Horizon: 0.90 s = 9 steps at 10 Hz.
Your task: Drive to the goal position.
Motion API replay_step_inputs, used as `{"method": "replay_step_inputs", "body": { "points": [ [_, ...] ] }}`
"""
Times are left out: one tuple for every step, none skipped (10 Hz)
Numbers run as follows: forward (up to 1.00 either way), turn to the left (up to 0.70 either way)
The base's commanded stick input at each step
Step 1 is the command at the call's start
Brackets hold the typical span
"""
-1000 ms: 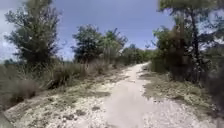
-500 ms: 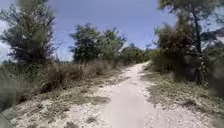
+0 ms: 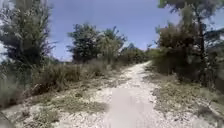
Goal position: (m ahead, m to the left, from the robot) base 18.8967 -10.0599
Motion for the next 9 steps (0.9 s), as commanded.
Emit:
{"method": "replay_step_inputs", "body": {
  "points": [
    [0.5,0.0],
    [0.5,0.0],
    [0.5,0.0],
    [0.5,0.0],
    [0.5,-0.03],
    [0.5,-0.31],
    [0.5,-0.5],
    [0.5,-0.5],
    [0.5,-0.5]
  ]
}}
